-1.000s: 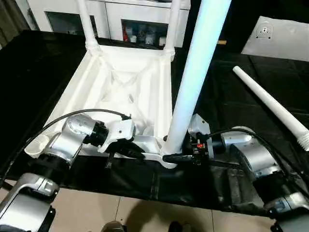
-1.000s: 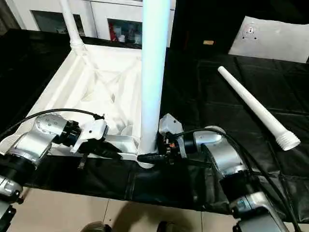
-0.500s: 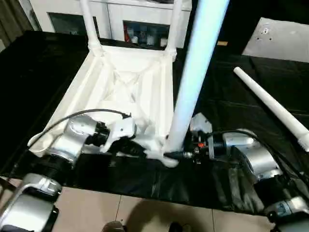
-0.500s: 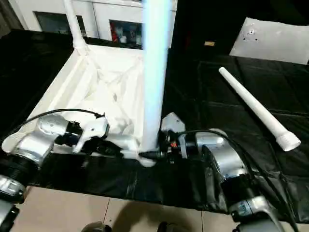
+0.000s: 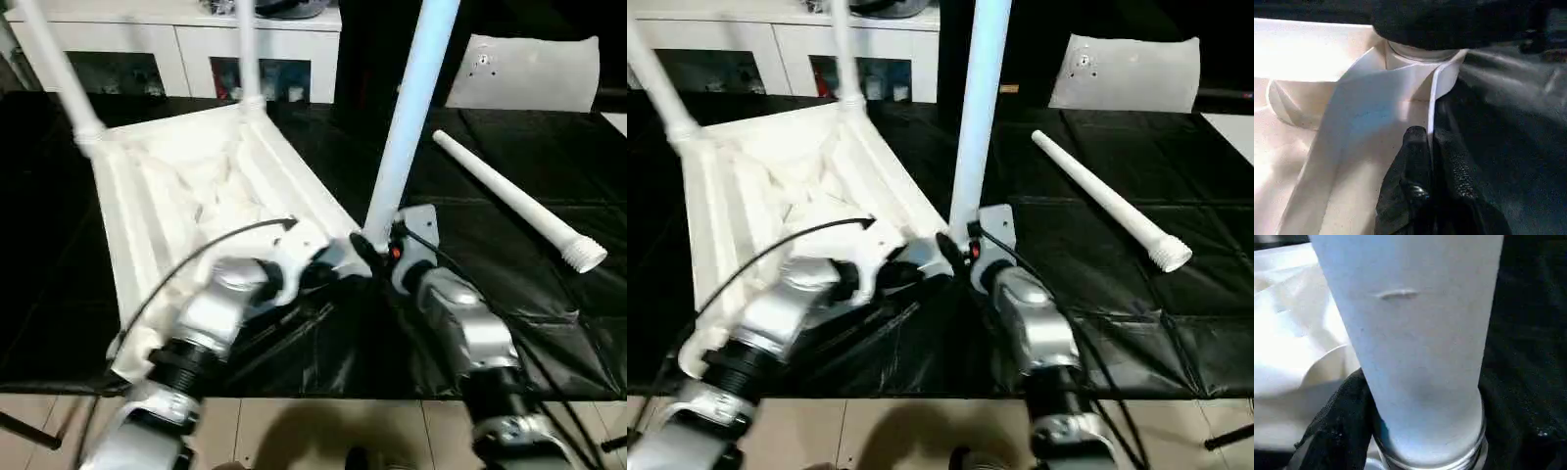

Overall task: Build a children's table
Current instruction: Rotate leg to tighten

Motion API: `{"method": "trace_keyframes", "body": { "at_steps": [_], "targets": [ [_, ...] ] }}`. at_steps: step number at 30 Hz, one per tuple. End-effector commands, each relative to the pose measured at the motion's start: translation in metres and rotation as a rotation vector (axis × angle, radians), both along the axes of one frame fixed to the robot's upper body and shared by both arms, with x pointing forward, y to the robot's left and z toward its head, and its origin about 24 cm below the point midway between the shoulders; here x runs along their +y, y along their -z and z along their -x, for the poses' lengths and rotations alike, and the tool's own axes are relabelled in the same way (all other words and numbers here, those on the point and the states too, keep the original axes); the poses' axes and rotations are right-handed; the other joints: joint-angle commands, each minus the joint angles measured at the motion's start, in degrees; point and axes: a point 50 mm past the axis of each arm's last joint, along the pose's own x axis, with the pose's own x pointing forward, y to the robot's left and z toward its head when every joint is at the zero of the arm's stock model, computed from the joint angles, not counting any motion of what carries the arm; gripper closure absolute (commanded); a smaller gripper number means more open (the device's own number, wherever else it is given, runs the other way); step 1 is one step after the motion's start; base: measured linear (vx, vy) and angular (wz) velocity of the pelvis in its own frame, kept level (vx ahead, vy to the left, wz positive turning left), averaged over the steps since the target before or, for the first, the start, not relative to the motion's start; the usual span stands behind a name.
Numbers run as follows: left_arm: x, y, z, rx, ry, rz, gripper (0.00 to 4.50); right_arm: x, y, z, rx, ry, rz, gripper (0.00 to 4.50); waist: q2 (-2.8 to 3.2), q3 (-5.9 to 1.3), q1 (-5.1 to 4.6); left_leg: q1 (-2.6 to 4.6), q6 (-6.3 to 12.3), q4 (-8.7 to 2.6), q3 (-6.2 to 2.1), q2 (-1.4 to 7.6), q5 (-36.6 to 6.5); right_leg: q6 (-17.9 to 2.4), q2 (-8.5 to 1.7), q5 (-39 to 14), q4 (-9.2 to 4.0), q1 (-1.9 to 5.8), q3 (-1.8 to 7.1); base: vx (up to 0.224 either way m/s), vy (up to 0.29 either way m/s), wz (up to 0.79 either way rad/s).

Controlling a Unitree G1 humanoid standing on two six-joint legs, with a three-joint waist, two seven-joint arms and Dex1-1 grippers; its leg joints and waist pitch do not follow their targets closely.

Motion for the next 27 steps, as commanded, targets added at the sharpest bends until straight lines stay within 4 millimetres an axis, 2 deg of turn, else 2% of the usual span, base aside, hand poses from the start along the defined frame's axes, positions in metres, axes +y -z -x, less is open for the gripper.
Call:
{"method": "trace_keyframes", "body": {
  "at_steps": [1,2,3,4,5,6,7,8,9,10,11,13,14,16,18,19,22,27],
  "targets": [
    [-0.028,-0.025,-0.003,-0.109,-0.026,0.106,4.5,0.071,0.012,0.023,0.093,-0.258,-0.126,1.45,-0.75,-2.28,-0.32,-0.31,1.9,-4.7,-1.48,2.1,-21.8,0.1,-4.99,-35.1,-4.71,1.58,2.81,0.0,0.0,0.0],
    [-0.024,-0.022,-0.002,-0.099,-0.009,0.086,4.5,0.068,0.009,0.022,0.084,-0.245,-0.158,1.24,-0.7,-2.43,-0.18,-0.58,2.5,-4.88,-1.31,2.31,-19.3,-1.6,-4.84,-31.6,-4.14,1.35,3.41,0.0,0.0,0.0],
    [-0.02,-0.021,-0.001,-0.093,0.0,0.077,4.5,0.066,0.009,0.022,0.08,-0.242,-0.159,1.24,-0.75,-2.56,-0.07,-0.99,3.06,-4.97,-1.14,2.5,-16.6,-3.7,-4.76,-27.6,-3.43,1.43,3.99,0.0,0.0,0.0],
    [-0.016,-0.02,-0.001,-0.088,0.01,0.071,4.5,0.063,0.009,0.022,0.069,-0.245,-0.148,1.07,-0.9,-2.65,0.0,-1.32,3.41,-5.0,-1.08,2.52,-15.0,-4.5,-4.65,-25.6,-2.99,1.56,4.22,0.053,0.0,0.01],
    [-0.01,-0.018,0.0,-0.081,0.023,0.067,4.5,0.058,0.008,0.023,0.056,-0.248,-0.137,0.99,-1.16,-2.96,0.2,-1.65,4.05,-4.94,-0.93,2.55,-12.0,-6.0,-4.5,-21.9,-2.13,1.69,4.83,0.053,0.0,0.01],
    [-0.008,-0.018,0.0,-0.078,0.026,0.065,4.5,0.057,0.008,0.023,0.051,-0.247,-0.132,0.92,-1.33,-2.94,0.58,-1.46,4.9,-4.79,-0.58,2.33,-10.5,-7.2,-4.33,-20.4,-1.68,1.16,5.58,0.051,-0.022,0.03],
    [0.0,-0.016,0.001,-0.072,0.055,0.055,4.5,0.049,0.006,0.023,0.026,-0.255,-0.127,0.92,-1.53,-3.03,0.58,-1.55,5.77,-4.58,-0.31,2.01,-9.6,-8.2,-4.21,-20.1,-1.39,1.12,6.01,0.0,0.0,0.0],
    [0.002,-0.015,0.002,-0.07,0.059,0.051,4.5,0.047,0.005,0.023,0.018,-0.259,-0.125,0.83,-1.5,-3.06,0.74,-1.49,6.01,-4.57,-0.23,2.09,-9.3,-8.5,-4.31,-20.2,-1.31,1.07,6.18,0.0,0.0,0.0],
    [0.008,-0.014,0.002,-0.064,0.065,0.043,4.5,0.042,0.004,0.023,0.003,-0.269,-0.123,0.66,-1.73,-3.3,0.87,-1.92,6.57,-4.4,-0.2,1.93,-7.8,-8.7,-4.2,-19.6,-0.94,1.37,6.41,0.031,-0.063,-0.01],
    [0.012,-0.013,0.003,-0.061,0.07,0.04,4.5,0.038,0.003,0.023,-0.006,-0.276,-0.121,0.66,-1.86,-3.31,1.03,-1.97,6.84,-4.33,-0.08,1.88,-7.2,-8.8,-4.1,-19.3,-0.85,1.28,6.62,0.023,-0.07,-0.01],
    [0.018,-0.013,0.004,-0.059,0.109,0.032,4.5,0.03,0.0,0.023,-0.03,-0.296,-0.116,0.51,-2.36,-3.3,1.22,-1.77,7.3,-4.17,0.29,1.72,-6.8,-8.8,-3.87,-19.7,-0.88,0.97,6.92,0.023,-0.07,-0.01],
    [0.027,-0.011,0.005,-0.055,0.144,0.013,4.5,0.019,-0.004,0.023,-0.058,-0.326,-0.107,0.46,-2.29,-3.38,1.47,-2.18,7.65,-4.06,0.2,1.44,-5.7,-8.4,-3.84,-20.4,-0.59,1.35,7.0,0.023,-0.069,-0.01],
    [0.036,-0.011,0.007,-0.048,0.192,-0.004,4.5,0.008,-0.008,0.023,-0.085,-0.366,-0.088,0.28,-2.42,-3.58,1.55,-2.27,7.93,-3.84,0.31,1.38,-4.1,-8.4,-3.7,-18.5,-0.27,1.39,7.11,0.022,-0.067,-0.03],
    [0.043,-0.01,0.008,-0.049,0.233,-0.023,4.5,-0.002,-0.011,0.024,-0.098,-0.417,-0.064,0.09,-2.18,-3.77,1.66,-2.33,9.13,-3.62,0.38,1.73,-0.5,-10.0,-3.35,-13.0,0.49,1.33,7.07,0.009,-0.027,-0.02],
    [0.047,-0.009,0.011,-0.038,0.307,-0.025,4.5,-0.01,-0.011,0.025,-0.104,-0.486,-0.001,0.03,-2.19,-3.66,1.89,-2.21,9.67,-3.54,0.53,1.73,-0.2,-10.3,-3.19,-12.4,0.47,1.29,6.94,0.0,0.0,0.0],
    [0.048,-0.009,0.012,-0.036,0.315,-0.027,4.5,-0.011,-0.011,0.025,-0.105,-0.497,0.008,0.03,-2.17,-3.68,1.95,-2.1,9.59,-3.53,0.59,1.79,-0.2,-10.3,-3.15,-12.6,0.47,1.25,6.95,0.0,0.0,0.0],
    [0.061,-0.005,0.018,0.0,0.498,-0.062,4.5,-0.027,-0.017,0.029,-0.106,-0.68,0.089,0.03,-2.18,-3.53,2.65,-1.51,8.64,-3.64,0.77,2.03,-1.5,-10.1,-2.98,-15.0,0.26,0.99,7.01,0.0,0.0,0.0],
    [0.071,-0.006,0.019,0.036,0.606,-0.086,4.5,-0.031,-0.023,0.032,-0.104,-0.843,0.111,0.03,-2.21,-3.57,3.6,-1.14,8.17,-3.73,0.85,2.36,-2.1,-11.0,-3.13,-14.7,0.53,0.84,7.24,0.0,0.0,0.0]
  ]
}}
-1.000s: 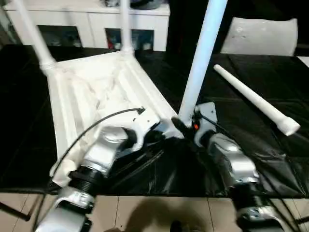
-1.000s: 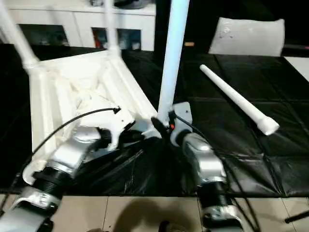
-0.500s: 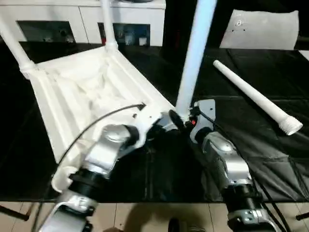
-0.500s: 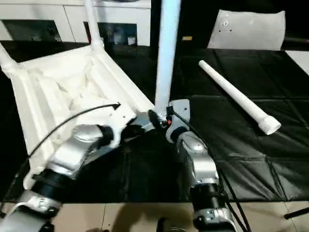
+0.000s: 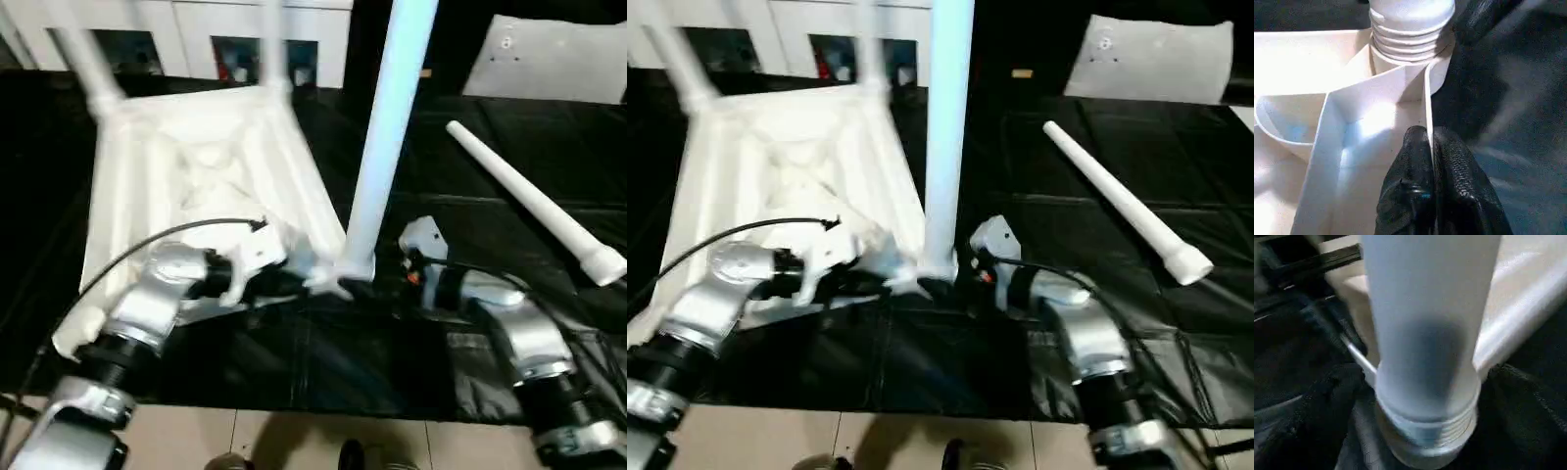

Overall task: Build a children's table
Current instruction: Rotate leg to tighten

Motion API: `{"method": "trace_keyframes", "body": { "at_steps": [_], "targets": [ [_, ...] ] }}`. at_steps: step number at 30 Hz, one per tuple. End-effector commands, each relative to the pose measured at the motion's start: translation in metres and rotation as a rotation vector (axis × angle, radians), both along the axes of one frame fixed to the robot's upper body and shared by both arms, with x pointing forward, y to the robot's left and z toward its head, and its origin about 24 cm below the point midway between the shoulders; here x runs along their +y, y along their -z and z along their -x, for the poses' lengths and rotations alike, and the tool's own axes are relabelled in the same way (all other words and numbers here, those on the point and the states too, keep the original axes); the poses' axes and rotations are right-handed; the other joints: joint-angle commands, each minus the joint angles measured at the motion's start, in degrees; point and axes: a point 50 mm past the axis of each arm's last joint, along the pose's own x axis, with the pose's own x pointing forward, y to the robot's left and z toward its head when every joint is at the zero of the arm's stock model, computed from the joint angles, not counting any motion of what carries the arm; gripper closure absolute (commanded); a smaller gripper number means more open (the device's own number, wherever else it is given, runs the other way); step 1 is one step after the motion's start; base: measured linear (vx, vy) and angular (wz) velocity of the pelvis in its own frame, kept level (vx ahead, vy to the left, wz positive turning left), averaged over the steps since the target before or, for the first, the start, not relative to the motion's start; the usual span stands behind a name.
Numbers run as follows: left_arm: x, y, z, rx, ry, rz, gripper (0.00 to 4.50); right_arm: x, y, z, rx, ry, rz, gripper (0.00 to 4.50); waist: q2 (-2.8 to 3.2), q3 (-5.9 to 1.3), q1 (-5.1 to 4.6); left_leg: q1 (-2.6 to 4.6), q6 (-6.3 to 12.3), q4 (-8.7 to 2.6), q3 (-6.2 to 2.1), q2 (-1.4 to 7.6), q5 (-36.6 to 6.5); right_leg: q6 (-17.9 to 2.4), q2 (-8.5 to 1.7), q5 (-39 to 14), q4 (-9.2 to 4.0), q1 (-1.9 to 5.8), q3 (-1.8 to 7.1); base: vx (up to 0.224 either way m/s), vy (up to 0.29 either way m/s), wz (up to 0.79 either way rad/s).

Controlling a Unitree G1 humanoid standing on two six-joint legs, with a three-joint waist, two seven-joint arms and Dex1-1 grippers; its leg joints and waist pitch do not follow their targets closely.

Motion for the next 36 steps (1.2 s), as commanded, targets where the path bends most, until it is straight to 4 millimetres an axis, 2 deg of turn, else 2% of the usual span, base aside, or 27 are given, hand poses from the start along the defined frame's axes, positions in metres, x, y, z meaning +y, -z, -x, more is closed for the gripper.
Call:
{"method": "trace_keyframes", "body": {
  "at_steps": [1,5,12,14,15,20,23,27,29,32,36],
  "targets": [
    [-0.005,0.008,0.007,0.051,0.116,-0.043,4.5,0.003,-0.004,0.001,-0.006,-0.077,-0.005,0.03,-0.43,-3.8,-0.03,-0.32,7.27,-3.29,0.03,2.33,-2.0,-10.5,-4.53,-14.6,-3.36,3.93,4.13,0.0,0.0,0.0],
    [0.002,0.007,0.008,0.082,0.21,-0.087,4.5,0.003,-0.006,0.001,0.011,-0.185,0.017,0.19,-0.46,-4.01,0.42,-0.38,7.01,-3.2,0.1,2.46,-0.9,-11.9,-4.52,-11.5,-2.85,4.13,4.13,0.0,0.0,0.0],
    [0.007,0.002,0.002,0.085,0.287,-0.122,4.5,0.004,-0.008,0.0,0.04,-0.311,0.048,0.9,-0.5,-4.33,1.69,-0.29,6.9,-2.96,0.37,2.67,0.5,-12.8,-4.64,-8.9,-2.27,4.24,4.12,0.0,0.0,0.0],
    [0.007,0.001,0.0,0.085,0.296,-0.129,4.5,0.004,-0.008,0.0,0.04,-0.328,0.053,1.09,-0.37,-4.3,1.75,-0.36,6.82,-2.96,0.34,2.76,0.8,-13.1,-4.68,-8.3,-2.14,4.24,4.14,0.0,0.0,0.0],
    [0.007,0.001,0.0,0.085,0.296,-0.13,4.5,0.005,-0.008,0.0,0.04,-0.33,0.053,1.15,-0.53,-4.35,1.72,-0.36,6.82,-2.93,0.41,2.63,0.5,-13.1,-4.62,-8.6,-2.24,4.28,4.08,0.0,0.0,0.0],
    [0.009,0.0,-0.004,0.081,0.305,-0.136,4.5,0.005,-0.008,-0.001,0.04,-0.357,0.057,1.6,-0.55,-4.27,1.86,-0.48,5.94,-2.92,0.45,2.55,-0.5,-12.5,-4.66,-10.4,-2.47,4.34,4.12,0.0,0.0,0.0],
    [0.01,0.0,-0.004,0.08,0.303,-0.141,4.5,0.006,-0.007,0.0,0.038,-0.365,0.06,1.83,-0.38,-4.19,1.94,-0.47,5.21,-2.97,0.4,2.6,-1.7,-11.9,-4.67,-12.4,-2.67,4.3,4.1,0.0,0.0,0.0],
    [0.011,0.0,-0.005,0.079,0.293,-0.138,4.5,0.006,-0.006,0.001,0.039,-0.368,0.058,1.93,-0.37,-4.22,2.02,-0.4,4.64,-3.01,0.37,2.67,-2.1,-11.6,-4.65,-12.9,-2.7,4.26,4.11,0.0,0.0,0.0],
    [0.009,0.0,-0.008,0.075,0.219,-0.085,4.5,0.007,-0.002,0.004,0.056,-0.354,0.049,1.95,-0.05,-4.23,2.06,-0.39,4.69,-2.97,0.39,2.64,-2.0,-11.9,-4.6,-12.0,-2.69,4.23,4.11,0.0,0.0,0.0],
    [0.003,-0.002,-0.012,0.071,0.124,0.0,4.5,0.01,0.002,0.005,0.09,-0.291,0.003,1.98,-0.11,-4.15,2.33,-0.37,4.4,-3.03,0.44,2.75,-2.4,-12.3,-4.65,-12.0,-2.72,4.31,4.18,0.0,0.0,0.0],
    [-0.013,0.001,-0.015,0.039,-0.065,0.09,4.5,0.024,0.013,0.002,0.137,-0.055,-0.106,1.99,-0.25,-3.79,2.29,-0.24,2.45,-3.48,0.2,2.53,-6.2,-9.6,-4.78,-20.7,-3.86,4.19,3.98,0.0,0.0,0.0]
  ]
}}
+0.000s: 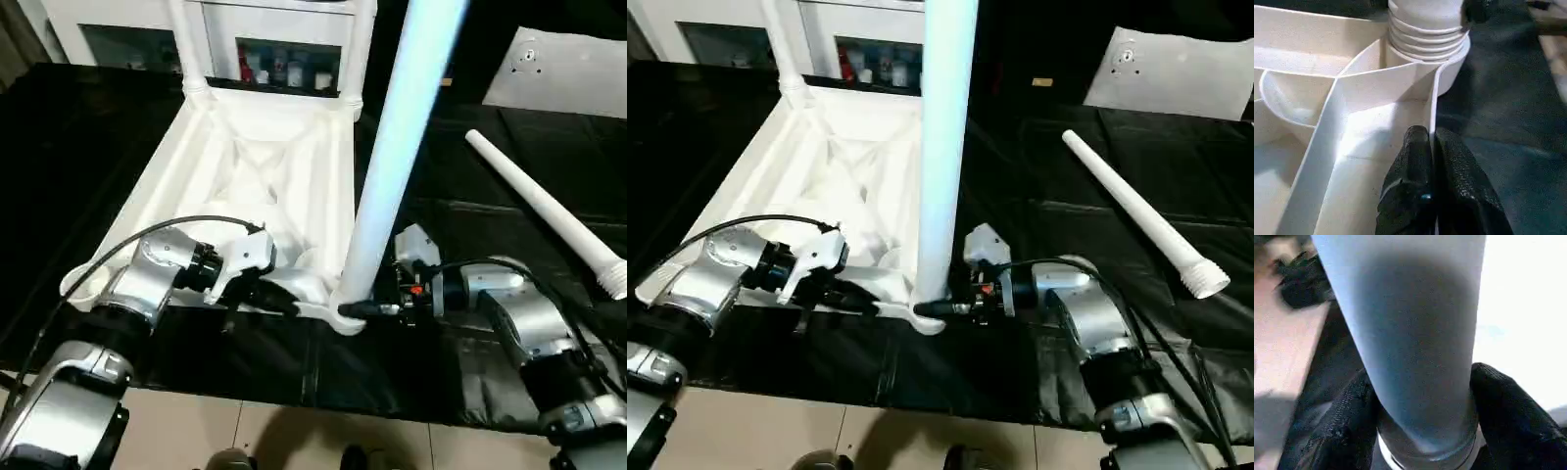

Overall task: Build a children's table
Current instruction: Rotate leg to tighten

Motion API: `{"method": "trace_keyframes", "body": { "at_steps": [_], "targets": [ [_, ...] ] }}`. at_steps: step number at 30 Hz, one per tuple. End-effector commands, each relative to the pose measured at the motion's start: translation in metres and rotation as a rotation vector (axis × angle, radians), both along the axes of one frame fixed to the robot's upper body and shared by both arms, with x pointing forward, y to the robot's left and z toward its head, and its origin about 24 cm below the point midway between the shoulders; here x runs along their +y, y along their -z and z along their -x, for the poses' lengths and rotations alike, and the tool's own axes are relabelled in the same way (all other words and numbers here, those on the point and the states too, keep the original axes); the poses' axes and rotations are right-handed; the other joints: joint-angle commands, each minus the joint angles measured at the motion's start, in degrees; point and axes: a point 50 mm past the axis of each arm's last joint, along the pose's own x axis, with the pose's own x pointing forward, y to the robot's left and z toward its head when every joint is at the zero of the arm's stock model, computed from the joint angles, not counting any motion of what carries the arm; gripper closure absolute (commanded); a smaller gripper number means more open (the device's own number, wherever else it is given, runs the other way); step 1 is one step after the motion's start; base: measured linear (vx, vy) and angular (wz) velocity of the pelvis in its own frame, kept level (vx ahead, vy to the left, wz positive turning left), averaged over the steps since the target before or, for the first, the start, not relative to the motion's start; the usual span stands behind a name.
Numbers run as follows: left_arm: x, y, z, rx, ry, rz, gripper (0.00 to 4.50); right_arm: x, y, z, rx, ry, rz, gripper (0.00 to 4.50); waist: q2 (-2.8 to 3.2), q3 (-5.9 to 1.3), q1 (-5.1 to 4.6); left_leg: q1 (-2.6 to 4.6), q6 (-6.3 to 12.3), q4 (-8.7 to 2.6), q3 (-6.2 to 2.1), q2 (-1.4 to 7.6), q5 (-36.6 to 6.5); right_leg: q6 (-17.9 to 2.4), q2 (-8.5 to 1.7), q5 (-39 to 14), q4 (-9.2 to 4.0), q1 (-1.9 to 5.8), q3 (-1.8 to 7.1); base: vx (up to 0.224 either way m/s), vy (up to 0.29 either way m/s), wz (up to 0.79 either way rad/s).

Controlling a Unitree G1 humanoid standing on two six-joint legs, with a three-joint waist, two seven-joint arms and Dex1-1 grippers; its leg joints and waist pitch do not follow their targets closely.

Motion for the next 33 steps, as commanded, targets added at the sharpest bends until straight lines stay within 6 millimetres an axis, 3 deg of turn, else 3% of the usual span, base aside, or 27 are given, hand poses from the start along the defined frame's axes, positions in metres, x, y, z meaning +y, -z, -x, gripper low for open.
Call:
{"method": "trace_keyframes", "body": {
  "at_steps": [1,3,4,5,6,11,16,17,18,20,23,29,33],
  "targets": [
    [-0.017,-0.001,-0.004,-0.031,-0.109,0.08,4.5,0.016,0.008,0.003,0.038,0.059,-0.032,1.99,-0.32,-3.61,-0.21,-0.57,2.95,-4.09,-0.26,2.28,-6.9,-8.8,-4.73,-22.6,-4.51,3.85,3.81,0.0,0.0,0.0],
    [-0.038,0.001,-0.001,-0.042,-0.254,0.134,4.5,0.037,0.02,0.003,0.074,0.24,-0.075,1.99,-0.53,-3.42,-1.08,-0.75,2.31,-4.16,-0.44,1.76,-7.5,-6.0,-4.55,-28.4,-5.32,3.85,3.5,0.0,0.0,0.0],
    [-0.043,0.001,-0.001,-0.045,-0.283,0.138,4.5,0.041,0.021,0.003,0.082,0.274,-0.082,1.99,-0.38,-3.33,-1.57,-0.82,1.81,-4.35,-0.51,2.1,-7.4,-5.8,-4.69,-28.6,-5.3,3.72,3.6,0.0,0.0,0.0],
    [-0.045,0.002,0.0,-0.048,-0.296,0.139,4.5,0.043,0.022,0.003,0.086,0.29,-0.086,2.0,-0.49,-3.29,-2.06,-0.66,2.01,-4.19,-0.47,1.62,-8.4,-4.7,-4.52,-31.3,-5.82,3.58,3.33,0.0,0.0,0.0],
    [-0.059,0.002,-0.003,-0.064,-0.414,0.162,4.5,0.056,0.026,0.0,0.119,0.411,-0.101,2.02,-0.41,-3.37,-2.28,-0.81,2.07,-4.15,-0.5,1.48,-8.2,-4.4,-4.42,-31.5,-5.75,3.71,3.27,0.0,0.0,0.0],
    [-0.088,-0.002,-0.005,-0.092,-0.587,0.192,4.5,0.076,0.031,-0.007,0.161,0.635,-0.077,2.05,-0.41,-3.51,-2.86,-0.51,3.55,-4.1,-0.33,1.19,-8.4,-3.2,-4.05,-32.3,-6.27,3.0,3.33,0.0,0.0,0.0],
    [-0.105,-0.009,-0.006,-0.141,-0.648,0.173,4.5,0.089,0.025,-0.012,0.145,0.748,-0.087,2.05,-0.17,-3.78,-2.74,-0.7,4.49,-4.21,-0.32,1.2,-7.3,-3.2,-3.86,-28.5,-5.95,3.02,3.51,0.0,0.0,0.0],
    [-0.106,-0.01,-0.006,-0.144,-0.644,0.169,4.5,0.089,0.023,-0.013,0.139,0.762,-0.106,2.05,-0.19,-4.0,-2.64,-0.73,4.74,-4.14,-0.27,1.17,-6.5,-3.4,-3.93,-26.8,-5.71,3.12,3.64,0.0,0.0,0.0],
    [-0.106,-0.011,-0.006,-0.142,-0.637,0.168,4.5,0.088,0.021,-0.013,0.139,0.77,-0.123,1.49,-0.17,-4.08,-2.57,-0.87,5.28,-4.12,-0.24,1.16,-5.7,-3.8,-3.95,-25.1,-5.53,3.21,3.74,0.0,0.0,0.0],
    [-0.104,-0.01,-0.006,-0.145,-0.608,0.156,4.5,0.086,0.019,-0.014,0.142,0.781,-0.15,1.35,0.09,-4.14,-2.54,-1.03,5.95,-4.1,-0.21,1.19,-4.5,-4.8,-3.83,-21.7,-5.1,3.3,3.84,0.0,0.0,0.0],
    [-0.094,-0.007,-0.006,-0.14,-0.569,0.132,4.5,0.077,0.017,-0.015,0.13,0.778,-0.159,0.99,-0.03,-4.19,-2.65,-1.15,6.86,-4.07,-0.13,1.19,-3.9,-6.2,-3.82,-18.6,-4.76,3.49,3.92,0.0,0.0,0.0],
    [-0.071,-0.001,-0.002,-0.12,-0.468,0.093,4.5,0.052,0.009,-0.016,0.048,0.727,-0.168,0.61,-0.02,-3.87,-2.89,-1.18,6.43,-4.22,-0.25,1.16,-6.1,-5.1,-3.83,-23.2,-5.39,3.53,3.79,0.0,0.0,0.0],
    [-0.052,0.005,0.001,-0.108,-0.385,0.05,4.5,0.033,-0.001,-0.014,-0.03,0.614,-0.161,0.28,-0.15,-4.13,-3.2,-1.2,6.6,-4.1,-0.28,1.39,-5.0,-6.0,-3.84,-20.4,-4.89,3.64,3.96,0.0,0.0,0.0]
  ]
}}
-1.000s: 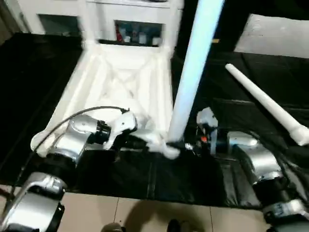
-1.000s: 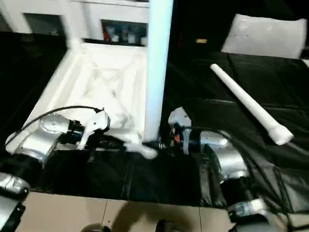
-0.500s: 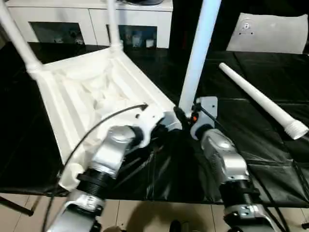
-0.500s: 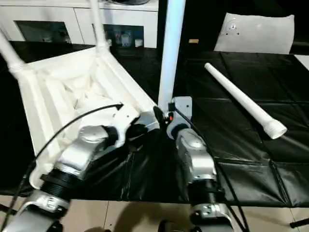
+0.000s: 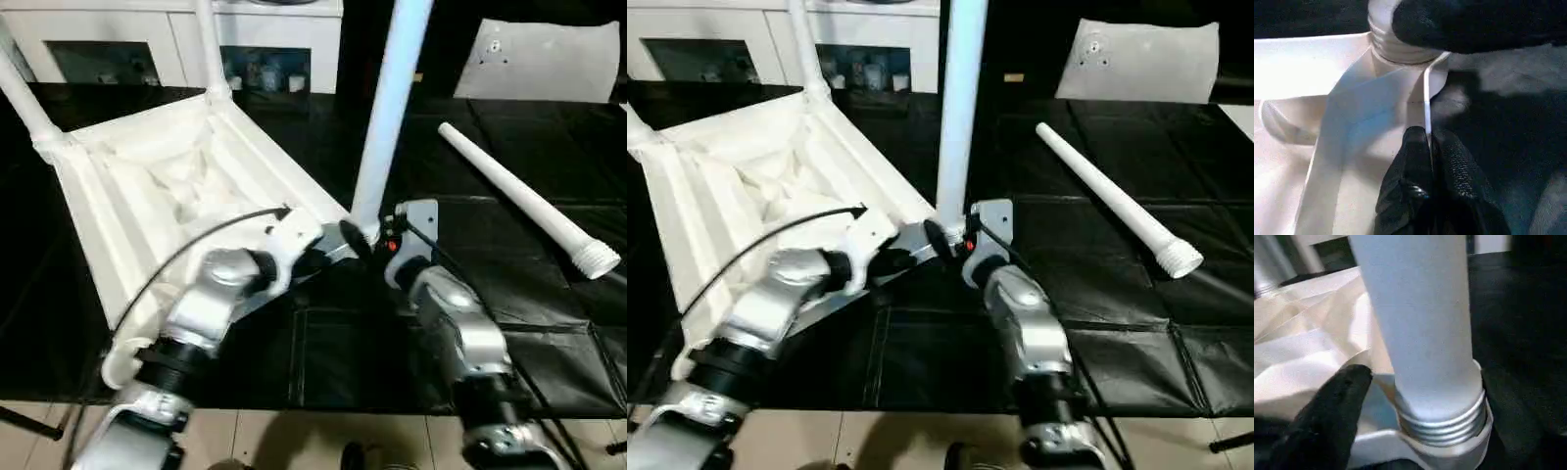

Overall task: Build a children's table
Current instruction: Rotate leg to tighten

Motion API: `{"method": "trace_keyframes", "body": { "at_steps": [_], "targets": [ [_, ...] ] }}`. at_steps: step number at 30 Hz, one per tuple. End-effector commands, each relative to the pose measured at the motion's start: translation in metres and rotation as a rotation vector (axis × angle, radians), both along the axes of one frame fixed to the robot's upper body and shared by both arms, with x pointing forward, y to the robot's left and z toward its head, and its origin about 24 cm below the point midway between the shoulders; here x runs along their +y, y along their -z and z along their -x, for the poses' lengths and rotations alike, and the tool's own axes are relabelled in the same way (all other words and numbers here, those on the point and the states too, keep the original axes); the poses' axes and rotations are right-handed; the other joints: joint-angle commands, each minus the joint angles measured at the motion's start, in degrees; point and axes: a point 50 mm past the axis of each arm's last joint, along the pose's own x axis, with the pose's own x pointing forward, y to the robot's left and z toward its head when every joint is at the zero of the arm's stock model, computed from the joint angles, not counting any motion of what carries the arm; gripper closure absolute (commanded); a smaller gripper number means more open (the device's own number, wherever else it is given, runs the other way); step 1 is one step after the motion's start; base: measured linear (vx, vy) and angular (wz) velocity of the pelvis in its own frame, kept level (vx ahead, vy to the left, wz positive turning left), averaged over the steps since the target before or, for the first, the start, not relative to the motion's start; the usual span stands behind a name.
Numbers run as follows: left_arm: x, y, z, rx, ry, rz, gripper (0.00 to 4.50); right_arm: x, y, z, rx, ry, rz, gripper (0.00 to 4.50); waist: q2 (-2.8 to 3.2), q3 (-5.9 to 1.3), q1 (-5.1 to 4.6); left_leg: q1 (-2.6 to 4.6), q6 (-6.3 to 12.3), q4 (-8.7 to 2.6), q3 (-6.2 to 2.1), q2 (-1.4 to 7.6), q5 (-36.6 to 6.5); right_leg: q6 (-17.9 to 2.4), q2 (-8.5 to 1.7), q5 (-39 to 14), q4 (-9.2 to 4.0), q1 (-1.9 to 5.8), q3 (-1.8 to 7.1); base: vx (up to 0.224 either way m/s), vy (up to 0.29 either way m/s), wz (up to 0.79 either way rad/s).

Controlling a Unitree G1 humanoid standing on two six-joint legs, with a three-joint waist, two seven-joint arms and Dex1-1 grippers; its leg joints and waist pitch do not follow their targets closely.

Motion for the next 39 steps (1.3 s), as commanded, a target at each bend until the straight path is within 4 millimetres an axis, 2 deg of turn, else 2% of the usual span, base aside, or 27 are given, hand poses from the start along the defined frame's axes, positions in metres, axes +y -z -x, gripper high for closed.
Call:
{"method": "trace_keyframes", "body": {
  "at_steps": [1,2,4,5,7,8,15,19,20,21,24,30,31,33,35,36,39],
  "targets": [
    [-0.002,0.004,0.005,0.009,0.084,0.015,4.5,0.007,-0.007,0.004,-0.037,-0.122,0.0,0.28,-0.73,-3.67,0.3,-1.16,6.79,-3.37,-0.32,1.59,-4.7,-6.8,-4.04,-19.4,-4.29,3.88,3.54,0.0,0.0,0.0],
    [0.006,0.004,0.008,0.007,0.154,-0.006,4.5,-0.002,-0.009,0.007,-0.073,-0.21,0.068,0.16,-0.84,-3.75,0.36,-1.12,7.27,-3.26,-0.29,1.67,-3.5,-8.2,-3.94,-16.5,-3.95,4.03,3.53,0.0,0.0,0.0],
    [0.012,0.005,0.011,0.017,0.219,-0.019,4.5,-0.01,-0.009,0.01,-0.089,-0.283,0.121,0.02,-0.82,-3.71,0.35,-1.14,7.78,-3.19,-0.2,1.64,-3.7,-8.6,-4.05,-15.9,-3.84,4.02,3.6,0.0,0.0,0.0],
    [0.015,0.005,0.013,0.024,0.259,-0.027,4.5,-0.014,-0.009,0.012,-0.094,-0.326,0.144,0.02,-1.0,-3.72,0.45,-1.13,8.15,-3.15,-0.15,1.67,-4.0,-8.9,-4.16,-16.1,-3.86,4.03,3.64,0.0,0.0,0.0],
    [0.023,0.005,0.017,0.047,0.349,-0.047,4.5,-0.02,-0.01,0.015,-0.102,-0.429,0.189,0.02,-0.81,-3.67,0.68,-1.01,7.94,-3.19,-0.1,1.81,-3.7,-9.4,-4.23,-16.2,-3.76,3.94,3.72,0.0,0.0,0.0],
    [0.026,0.005,0.018,0.061,0.387,-0.052,4.5,-0.023,-0.012,0.017,-0.106,-0.482,0.211,0.02,-0.84,-3.6,1.04,-0.67,7.83,-3.23,-0.02,2.05,-3.9,-10.0,-4.22,-16.1,-3.73,3.74,3.79,0.0,0.0,0.0],
    [0.04,0.002,0.021,0.115,0.573,-0.108,4.5,-0.031,-0.018,0.019,-0.098,-0.709,0.291,0.02,-1.04,-3.62,2.07,-0.56,7.42,-3.23,-0.01,2.16,-3.3,-11.3,-4.4,-14.3,-3.23,3.96,3.9,0.0,0.0,0.0],
    [0.045,0.001,0.022,0.139,0.644,-0.145,4.5,-0.034,-0.019,0.019,-0.078,-0.804,0.316,0.02,-1.2,-3.74,2.46,-0.59,7.3,-3.15,0.07,2.24,-2.9,-11.3,-4.39,-14.2,-3.05,4.09,3.86,0.0,0.0,0.0],
    [0.046,0.001,0.021,0.143,0.66,-0.156,4.5,-0.034,-0.02,0.019,-0.074,-0.827,0.32,0.02,-1.09,-3.75,2.75,-0.55,7.41,-3.09,0.13,2.33,-2.3,-11.7,-4.33,-13.1,-2.88,4.01,3.87,0.0,0.0,0.0],
    [0.048,0.0,0.02,0.149,0.67,-0.164,4.5,-0.034,-0.02,0.019,-0.07,-0.846,0.32,0.28,-1.14,-3.77,2.78,-0.55,7.5,-3.07,0.14,2.31,-2.4,-11.9,-4.28,-12.8,-2.84,4.01,3.8,0.0,0.0,0.0],
    [0.05,-0.001,0.017,0.146,0.684,-0.186,4.5,-0.034,-0.022,0.018,-0.056,-0.895,0.322,0.35,-1.16,-3.92,2.97,-0.62,7.44,-3.01,0.06,2.48,-2.0,-12.4,-4.46,-11.4,-2.51,4.17,3.82,0.0,0.0,0.0],
    [0.051,-0.004,0.012,0.138,0.693,-0.191,4.5,-0.032,-0.022,0.017,-0.05,-0.941,0.324,0.91,-1.28,-3.94,3.11,-0.67,7.04,-2.98,0.1,2.4,-1.8,-12.4,-4.46,-11.8,-2.56,4.21,3.75,0.0,0.0,0.0],
    [0.051,-0.004,0.011,0.137,0.695,-0.19,4.5,-0.031,-0.022,0.017,-0.05,-0.949,0.323,0.91,-1.32,-3.97,3.1,-0.69,7.1,-2.93,0.15,2.3,-1.8,-12.3,-4.37,-11.9,-2.63,4.2,3.74,0.0,0.0,0.0],
    [0.051,-0.004,0.01,0.137,0.696,-0.189,4.5,-0.03,-0.021,0.017,-0.051,-0.957,0.321,1.22,-1.31,-3.8,3.15,-0.71,6.85,-2.95,0.16,2.31,-2.5,-12.1,-4.39,-12.9,-2.8,4.17,3.71,0.0,0.0,0.0],
    [0.052,-0.003,0.01,0.137,0.696,-0.189,4.5,-0.03,-0.021,0.017,-0.051,-0.961,0.319,1.27,-1.33,-3.85,3.27,-0.65,6.52,-2.98,0.14,2.34,-2.8,-11.7,-4.46,-13.8,-2.82,4.23,3.74,0.0,0.0,0.0],
    [0.052,-0.003,0.01,0.138,0.696,-0.189,4.5,-0.029,-0.021,0.017,-0.051,-0.962,0.318,1.51,-1.37,-3.85,3.33,-0.64,6.42,-3.01,0.13,2.37,-2.6,-11.6,-4.43,-13.7,-2.78,4.22,3.75,0.0,0.0,0.0],
    [0.053,-0.001,0.01,0.142,0.692,-0.188,4.5,-0.028,-0.019,0.019,-0.048,-0.968,0.31,1.71,-1.39,-3.84,3.5,-0.64,6.45,-2.99,0.16,2.33,-2.2,-11.5,-4.4,-13.3,-2.73,4.18,3.76,0.0,0.0,0.0]
  ]
}}
